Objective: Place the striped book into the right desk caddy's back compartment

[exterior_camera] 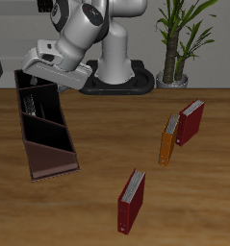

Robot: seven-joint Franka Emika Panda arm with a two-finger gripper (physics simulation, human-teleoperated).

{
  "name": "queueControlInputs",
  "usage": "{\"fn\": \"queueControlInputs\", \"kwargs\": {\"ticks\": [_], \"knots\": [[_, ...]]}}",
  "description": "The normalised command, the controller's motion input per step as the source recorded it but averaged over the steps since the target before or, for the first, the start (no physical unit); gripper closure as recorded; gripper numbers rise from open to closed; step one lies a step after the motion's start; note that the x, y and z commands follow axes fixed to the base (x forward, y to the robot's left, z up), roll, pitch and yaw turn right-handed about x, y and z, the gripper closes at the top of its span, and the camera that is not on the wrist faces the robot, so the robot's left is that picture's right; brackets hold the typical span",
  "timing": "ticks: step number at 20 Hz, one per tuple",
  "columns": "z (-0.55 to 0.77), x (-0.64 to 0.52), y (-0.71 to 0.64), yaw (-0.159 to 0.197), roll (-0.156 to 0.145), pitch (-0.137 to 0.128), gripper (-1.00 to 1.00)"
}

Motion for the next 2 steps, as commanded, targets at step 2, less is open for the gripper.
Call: {"fn": "queueControlInputs", "kwargs": {"ticks": [2], "knots": [[0.14,-0.02,0.22,-0.009,0.044,-0.020,-1.00]]}}
